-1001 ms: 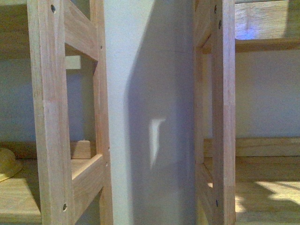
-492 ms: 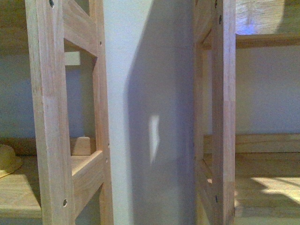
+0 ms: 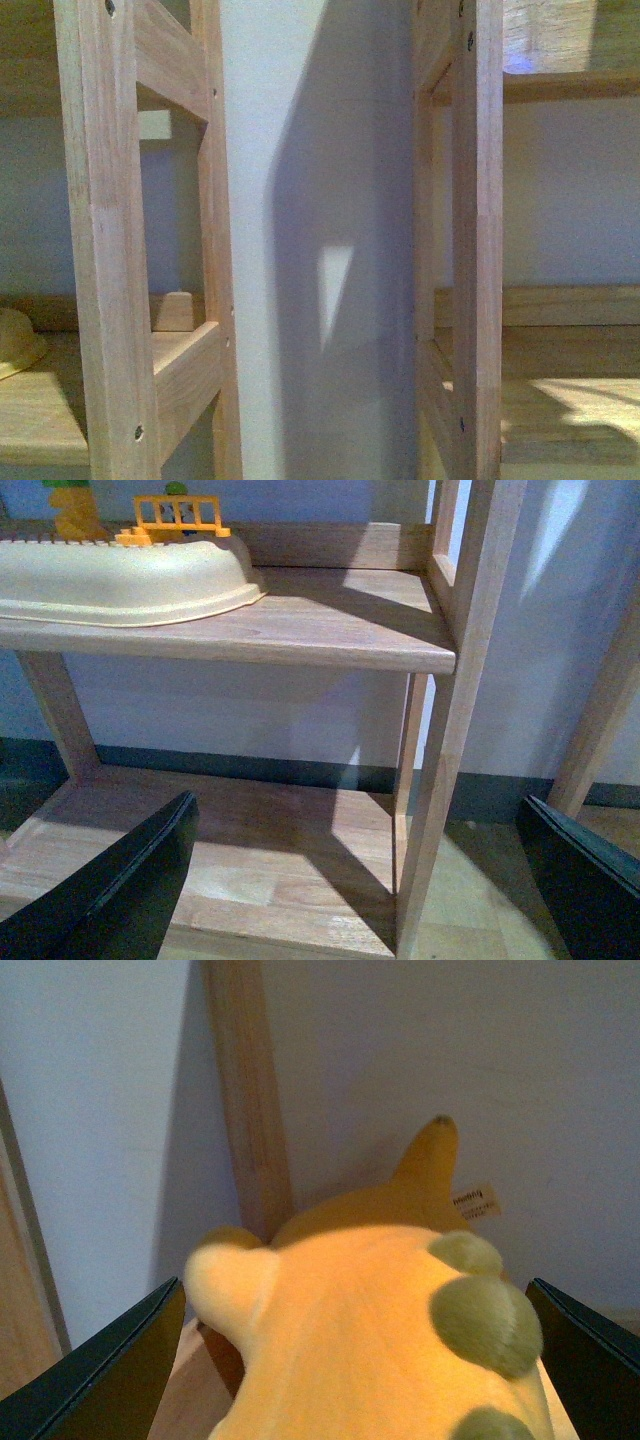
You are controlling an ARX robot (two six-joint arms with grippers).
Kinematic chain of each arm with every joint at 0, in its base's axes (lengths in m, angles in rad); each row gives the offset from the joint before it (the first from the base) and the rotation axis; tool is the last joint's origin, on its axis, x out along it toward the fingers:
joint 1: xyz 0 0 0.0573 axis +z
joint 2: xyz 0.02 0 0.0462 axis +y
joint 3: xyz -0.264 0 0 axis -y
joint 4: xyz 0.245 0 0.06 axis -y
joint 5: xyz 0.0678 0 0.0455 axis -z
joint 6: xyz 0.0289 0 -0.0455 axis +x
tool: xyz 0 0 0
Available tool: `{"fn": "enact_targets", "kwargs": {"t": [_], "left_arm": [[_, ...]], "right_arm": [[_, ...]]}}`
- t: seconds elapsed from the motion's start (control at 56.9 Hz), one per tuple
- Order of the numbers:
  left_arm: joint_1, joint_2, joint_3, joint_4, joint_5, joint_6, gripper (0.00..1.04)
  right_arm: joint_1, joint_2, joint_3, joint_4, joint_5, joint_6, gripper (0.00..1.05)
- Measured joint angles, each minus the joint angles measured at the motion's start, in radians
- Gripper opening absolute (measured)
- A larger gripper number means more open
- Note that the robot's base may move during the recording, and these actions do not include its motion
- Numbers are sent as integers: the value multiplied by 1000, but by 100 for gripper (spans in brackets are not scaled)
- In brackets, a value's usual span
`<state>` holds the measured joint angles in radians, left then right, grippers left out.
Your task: Put away toys
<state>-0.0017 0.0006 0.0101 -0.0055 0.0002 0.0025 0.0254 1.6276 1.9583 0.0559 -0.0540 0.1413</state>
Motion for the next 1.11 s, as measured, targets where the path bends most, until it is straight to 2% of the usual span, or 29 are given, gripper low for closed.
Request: {"fn": "enact_targets", "kwargs": {"t": [0.158,0.316,0.492,0.632,0.773,0.896,1.106], "left_arm": [[0,0,0,0,0,0,99],[0,0,0,0,0,0,99],[0,0,0,0,0,0,99],[0,0,0,0,0,0,99],[0,0,0,0,0,0,99],[0,0,0,0,0,0,99],[0,0,0,0,0,0,99]], "right_arm": [[11,-43,0,6,22,-37,103],[22,-103,-26,48,86,-98,103],[24,-233,-171,147,175,-187,103],[-12,-374,-317,209,225,-233,103],[-97,-510,-426,220,229,-245,103],[-215,-618,-498,202,183,-228,103],[-503,-785,-638,155,40,-83,103]]}}
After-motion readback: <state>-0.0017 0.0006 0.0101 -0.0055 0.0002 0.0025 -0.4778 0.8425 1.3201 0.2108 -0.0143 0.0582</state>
